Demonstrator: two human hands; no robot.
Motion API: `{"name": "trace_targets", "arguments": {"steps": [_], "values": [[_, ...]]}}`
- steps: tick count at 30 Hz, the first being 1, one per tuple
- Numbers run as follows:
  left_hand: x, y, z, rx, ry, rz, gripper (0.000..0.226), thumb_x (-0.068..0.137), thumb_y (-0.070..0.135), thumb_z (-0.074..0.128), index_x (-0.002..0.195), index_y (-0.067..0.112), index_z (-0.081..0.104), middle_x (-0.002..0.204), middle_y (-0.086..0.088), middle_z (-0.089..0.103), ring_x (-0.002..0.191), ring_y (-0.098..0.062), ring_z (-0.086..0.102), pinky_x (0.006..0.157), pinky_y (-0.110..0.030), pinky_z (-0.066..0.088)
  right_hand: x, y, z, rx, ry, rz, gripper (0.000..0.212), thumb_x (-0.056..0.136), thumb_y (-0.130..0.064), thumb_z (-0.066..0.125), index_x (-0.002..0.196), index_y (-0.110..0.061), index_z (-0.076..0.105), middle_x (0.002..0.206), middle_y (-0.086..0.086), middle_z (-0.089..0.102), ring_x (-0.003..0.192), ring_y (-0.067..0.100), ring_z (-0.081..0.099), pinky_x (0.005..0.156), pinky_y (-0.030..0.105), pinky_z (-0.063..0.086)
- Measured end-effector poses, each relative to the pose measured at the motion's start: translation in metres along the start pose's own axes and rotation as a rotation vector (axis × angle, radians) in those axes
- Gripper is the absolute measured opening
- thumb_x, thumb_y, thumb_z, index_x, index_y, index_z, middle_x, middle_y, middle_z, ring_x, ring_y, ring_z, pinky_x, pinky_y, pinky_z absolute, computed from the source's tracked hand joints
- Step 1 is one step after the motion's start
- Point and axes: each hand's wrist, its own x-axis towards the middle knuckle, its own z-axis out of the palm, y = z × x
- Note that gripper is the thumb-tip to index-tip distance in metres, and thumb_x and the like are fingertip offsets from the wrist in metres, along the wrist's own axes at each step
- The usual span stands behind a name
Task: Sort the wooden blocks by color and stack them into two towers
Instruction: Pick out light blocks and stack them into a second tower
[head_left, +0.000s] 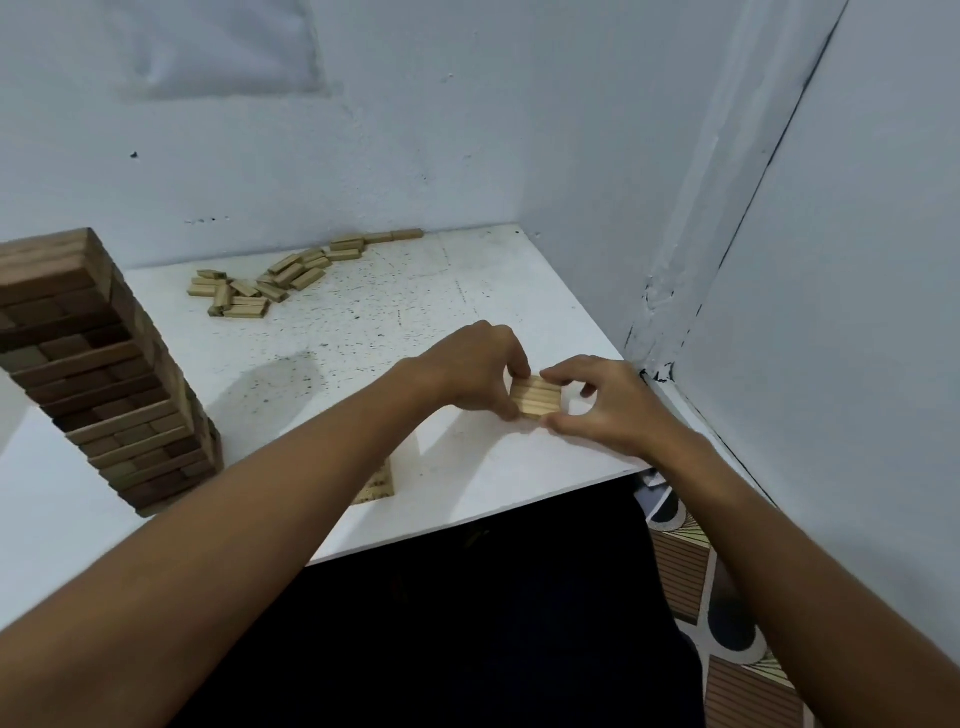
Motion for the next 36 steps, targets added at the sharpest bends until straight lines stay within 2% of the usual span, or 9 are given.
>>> {"name": "trace_targets", "arguments": {"steps": [2, 7, 11, 14, 19, 22, 25, 29, 36], "values": [[-0.009, -0.003, -0.015, -0.018, 0.047, -0.013, 0.052, 0.067, 0.033, 0.085, 0.115, 0.021, 0.069, 0.089, 0.014, 0.054, 0.088, -0.010, 0.053, 0.066, -0.022, 0.035, 0.009, -0.013, -0.007, 0.022, 0.016, -0.048, 0.049, 0.069, -0.016, 0.085, 0.115, -0.011, 0.070, 0.107, -0.004, 0.068, 0.094, 0.003, 0.058, 0.075, 0.010, 0.041], [-0.052, -0.023, -0.046, -0.134, 0.174, -0.088, 0.050, 0.068, 0.027, 0.085, 0.116, 0.019, 0.069, 0.080, 0.022, 0.054, 0.081, -0.006, 0.055, 0.062, -0.016, 0.038, 0.030, -0.054, -0.003, 0.084, -0.008, -0.166, 0.046, 0.070, -0.017, 0.086, 0.113, -0.013, 0.070, 0.105, -0.008, 0.067, 0.095, -0.002, 0.059, 0.076, 0.015, 0.045], [-0.094, -0.049, -0.045, -0.293, 0.279, -0.146, 0.061, 0.063, 0.025, 0.087, 0.121, 0.017, 0.067, 0.103, 0.011, 0.069, 0.085, -0.006, 0.060, 0.069, -0.020, 0.048, 0.039, -0.083, 0.020, 0.140, -0.042, -0.246, 0.050, 0.066, -0.027, 0.082, 0.113, -0.014, 0.069, 0.106, -0.007, 0.068, 0.097, 0.004, 0.060, 0.076, 0.017, 0.047], [-0.125, -0.064, -0.039, -0.421, 0.366, -0.178, 0.066, 0.057, 0.033, 0.080, 0.119, 0.019, 0.066, 0.101, 0.017, 0.068, 0.086, -0.003, 0.060, 0.072, -0.022, 0.051, 0.041, -0.101, 0.039, 0.207, -0.058, -0.287, 0.051, 0.065, -0.028, 0.078, 0.114, -0.016, 0.068, 0.105, -0.009, 0.068, 0.097, 0.006, 0.060, 0.076, 0.020, 0.048], [-0.158, -0.078, -0.022, -0.548, 0.469, -0.211, 0.061, 0.058, 0.030, 0.079, 0.117, 0.024, 0.066, 0.103, 0.015, 0.068, 0.093, -0.003, 0.061, 0.078, -0.025, 0.053, 0.041, -0.116, 0.063, 0.265, -0.109, -0.320, 0.053, 0.065, -0.025, 0.077, 0.115, -0.017, 0.067, 0.107, -0.007, 0.067, 0.098, 0.009, 0.060, 0.077, 0.025, 0.051], [-0.166, -0.082, -0.011, -0.594, 0.504, -0.211, 0.057, 0.059, 0.027, 0.079, 0.112, 0.035, 0.062, 0.102, 0.016, 0.068, 0.095, -0.003, 0.062, 0.081, -0.028, 0.054, 0.041, -0.118, 0.071, 0.272, -0.148, -0.317, 0.054, 0.064, -0.027, 0.077, 0.116, -0.019, 0.065, 0.108, -0.008, 0.067, 0.099, 0.009, 0.060, 0.078, 0.026, 0.051], [-0.171, -0.085, -0.002, -0.648, 0.516, -0.221, 0.057, 0.059, 0.029, 0.080, 0.112, 0.035, 0.062, 0.103, 0.016, 0.068, 0.096, -0.004, 0.062, 0.082, -0.028, 0.055, 0.039, -0.117, 0.077, 0.276, -0.180, -0.313, 0.055, 0.065, -0.026, 0.078, 0.117, -0.021, 0.064, 0.109, -0.010, 0.066, 0.101, 0.009, 0.060, 0.079, 0.028, 0.051], [-0.176, -0.087, 0.006, -0.686, 0.518, -0.231, 0.063, 0.053, 0.047, 0.076, 0.114, 0.037, 0.061, 0.103, 0.016, 0.068, 0.095, -0.005, 0.061, 0.080, -0.025, 0.054, 0.037, -0.116, 0.083, 0.276, -0.204, -0.305, 0.055, 0.065, -0.027, 0.077, 0.118, -0.023, 0.063, 0.108, -0.015, 0.065, 0.101, 0.006, 0.059, 0.080, 0.028, 0.051], [-0.177, -0.090, 0.013, -0.704, 0.514, -0.253, 0.063, 0.052, 0.049, 0.074, 0.113, 0.039, 0.062, 0.101, 0.018, 0.067, 0.091, -0.004, 0.058, 0.077, -0.025, 0.054, 0.036, -0.114, 0.090, 0.290, -0.225, -0.291, 0.053, 0.065, -0.029, 0.076, 0.116, -0.030, 0.061, 0.109, -0.019, 0.064, 0.102, 0.004, 0.058, 0.081, 0.025, 0.049]]}}
